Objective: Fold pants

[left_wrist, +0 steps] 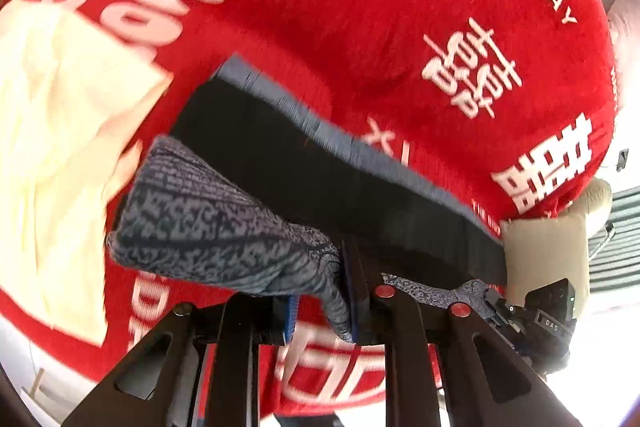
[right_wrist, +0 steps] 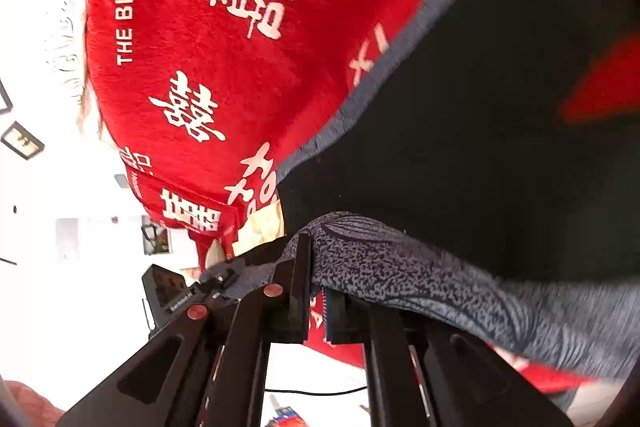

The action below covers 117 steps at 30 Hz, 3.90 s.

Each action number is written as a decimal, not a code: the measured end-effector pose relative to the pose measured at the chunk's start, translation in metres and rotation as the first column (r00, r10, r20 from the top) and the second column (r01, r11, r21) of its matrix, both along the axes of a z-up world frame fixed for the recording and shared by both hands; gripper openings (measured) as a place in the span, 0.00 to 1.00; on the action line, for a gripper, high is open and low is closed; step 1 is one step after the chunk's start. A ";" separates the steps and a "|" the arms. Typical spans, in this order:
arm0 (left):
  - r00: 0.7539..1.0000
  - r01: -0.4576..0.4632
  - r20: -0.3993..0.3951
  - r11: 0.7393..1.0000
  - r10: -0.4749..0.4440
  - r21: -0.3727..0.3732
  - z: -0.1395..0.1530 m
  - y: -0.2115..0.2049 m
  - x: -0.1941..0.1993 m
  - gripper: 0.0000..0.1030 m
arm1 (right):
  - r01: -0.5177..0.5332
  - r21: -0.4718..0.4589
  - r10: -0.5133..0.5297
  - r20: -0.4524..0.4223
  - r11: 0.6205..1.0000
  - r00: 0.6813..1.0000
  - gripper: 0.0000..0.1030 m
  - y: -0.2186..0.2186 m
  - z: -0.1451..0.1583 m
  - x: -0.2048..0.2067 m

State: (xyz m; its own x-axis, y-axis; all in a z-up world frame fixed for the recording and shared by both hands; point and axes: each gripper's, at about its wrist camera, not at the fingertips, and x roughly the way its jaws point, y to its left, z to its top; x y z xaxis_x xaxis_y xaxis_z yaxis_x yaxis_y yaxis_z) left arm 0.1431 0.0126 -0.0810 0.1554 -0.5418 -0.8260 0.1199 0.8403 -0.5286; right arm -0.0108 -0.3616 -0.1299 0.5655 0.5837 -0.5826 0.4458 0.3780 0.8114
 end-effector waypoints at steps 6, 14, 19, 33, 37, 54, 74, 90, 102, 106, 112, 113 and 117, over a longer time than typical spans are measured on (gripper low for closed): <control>0.999 -0.031 0.012 0.999 0.030 0.037 -0.025 -0.030 0.057 0.20 | -0.110 -0.036 0.109 -0.039 0.993 0.993 0.05 -0.031 -0.019 0.075; 0.999 -0.046 0.006 0.988 0.046 0.144 -0.081 -0.060 0.103 0.20 | -0.175 -0.018 0.171 -0.129 0.984 0.977 0.06 -0.060 -0.077 0.138; 0.998 -0.053 -0.031 0.976 0.061 0.210 -0.101 -0.071 0.122 0.27 | -0.200 -0.019 0.192 -0.212 0.980 0.958 0.08 -0.066 -0.117 0.162; 0.995 0.026 0.078 0.896 -0.067 0.444 -0.076 -0.087 0.087 0.78 | -0.459 -0.319 0.411 -0.208 0.829 0.888 0.49 -0.028 -0.044 0.171; 0.993 0.048 0.064 0.822 -0.102 0.567 -0.114 -0.106 0.079 0.78 | -0.528 -0.368 0.430 -0.319 0.765 0.845 0.39 -0.027 -0.078 0.175; 0.934 0.341 -0.020 0.876 -0.356 0.341 -0.052 -0.205 -0.044 0.78 | -0.222 -0.419 0.137 -0.225 0.880 0.965 0.56 -0.091 0.010 0.017; 0.846 0.516 -0.191 0.854 -0.497 0.066 -0.093 -0.328 -0.161 0.78 | -0.013 -0.464 -0.211 -0.427 0.886 0.879 0.56 -0.135 -0.009 -0.286; 0.833 0.521 -0.234 0.853 -0.502 0.026 -0.104 -0.357 -0.161 0.16 | 0.013 -0.253 -0.092 -0.301 0.967 0.949 0.14 -0.164 -0.043 -0.302; 0.871 0.456 -0.163 0.886 -0.463 -0.079 -0.053 -0.378 -0.129 0.16 | 0.072 -0.308 -0.113 -0.119 0.949 0.986 0.11 -0.233 0.064 -0.253; 0.888 0.435 -0.119 0.895 -0.445 -0.096 -0.041 -0.409 -0.103 0.16 | 0.055 -0.358 -0.086 -0.070 0.932 0.994 0.11 -0.284 0.086 -0.205; 0.903 0.426 -0.049 0.904 -0.428 -0.046 -0.049 -0.464 -0.057 0.16 | -0.034 -0.416 -0.002 -0.087 0.909 0.996 0.10 -0.363 0.071 -0.113; 0.904 0.424 -0.039 0.905 -0.425 -0.037 -0.051 -0.468 -0.052 0.16 | -0.060 -0.427 0.014 -0.111 0.902 0.994 0.08 -0.375 0.061 -0.098; 0.926 0.375 0.002 0.923 -0.377 0.080 -0.067 -0.484 -0.026 0.16 | -0.166 -0.457 0.057 -0.242 0.874 0.969 0.04 -0.404 0.016 -0.055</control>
State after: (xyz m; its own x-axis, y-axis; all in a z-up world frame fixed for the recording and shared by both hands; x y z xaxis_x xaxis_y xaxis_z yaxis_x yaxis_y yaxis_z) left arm 0.1172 -0.4714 -0.1475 -0.0326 -0.4981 -0.8665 0.4436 0.7697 -0.4591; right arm -0.0657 -0.7655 -0.1134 0.3430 0.2611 -0.9023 0.5193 0.7477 0.4138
